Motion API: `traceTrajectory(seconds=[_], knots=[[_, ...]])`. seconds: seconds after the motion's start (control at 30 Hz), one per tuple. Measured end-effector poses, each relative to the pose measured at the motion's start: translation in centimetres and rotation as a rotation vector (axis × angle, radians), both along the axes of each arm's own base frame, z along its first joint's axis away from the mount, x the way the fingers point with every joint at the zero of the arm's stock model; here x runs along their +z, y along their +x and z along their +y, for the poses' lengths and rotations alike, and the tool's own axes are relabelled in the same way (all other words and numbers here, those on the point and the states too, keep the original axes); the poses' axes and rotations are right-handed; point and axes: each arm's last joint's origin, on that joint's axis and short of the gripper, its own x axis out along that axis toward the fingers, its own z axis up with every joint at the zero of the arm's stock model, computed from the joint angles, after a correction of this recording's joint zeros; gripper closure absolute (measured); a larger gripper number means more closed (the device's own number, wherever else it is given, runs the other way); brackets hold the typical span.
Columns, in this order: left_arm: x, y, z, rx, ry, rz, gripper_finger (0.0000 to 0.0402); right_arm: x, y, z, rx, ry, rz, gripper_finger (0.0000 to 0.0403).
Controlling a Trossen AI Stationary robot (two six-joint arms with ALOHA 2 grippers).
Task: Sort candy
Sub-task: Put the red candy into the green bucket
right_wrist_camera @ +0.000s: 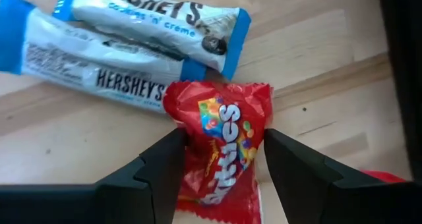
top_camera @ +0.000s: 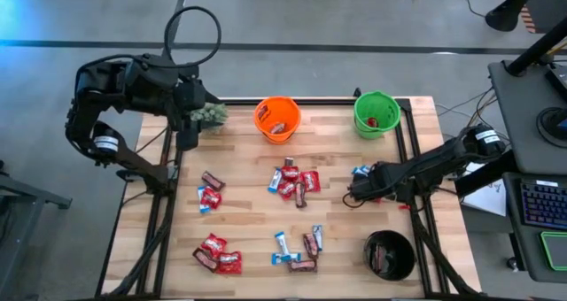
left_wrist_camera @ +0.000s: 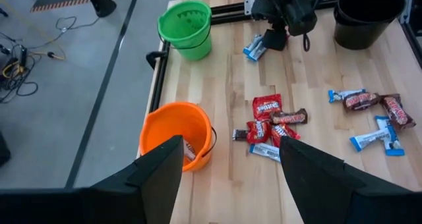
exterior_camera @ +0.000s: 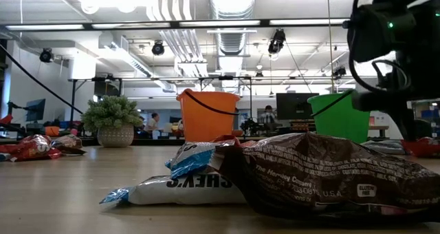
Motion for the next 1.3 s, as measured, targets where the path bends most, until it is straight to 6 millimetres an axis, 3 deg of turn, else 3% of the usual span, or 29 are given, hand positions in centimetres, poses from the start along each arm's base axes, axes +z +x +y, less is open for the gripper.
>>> traceTrajectory(seconds=[0.2,0.5,0.83,1.3], knots=[[0.0,-0.1,0.0,0.0,0.0,-0.001,0.0169,-0.9,-0.1,0.0,-0.021,0.002,-0.052,0.0223],[0.2,-0.6,-0.1,0.0,0.001,-0.012,0.0169,-0.8,-0.1,0.0,0.013,0.011,-0.058,0.0362],[0.2,-0.8,-0.1,0.004,-0.005,-0.018,0.0169,1.8,0.7,0.4,0.191,0.087,-0.094,0.0371],[0.2,-0.8,-0.1,0.005,-0.005,-0.018,0.0169,5.4,1.4,0.5,0.374,0.049,-0.079,0.039]])
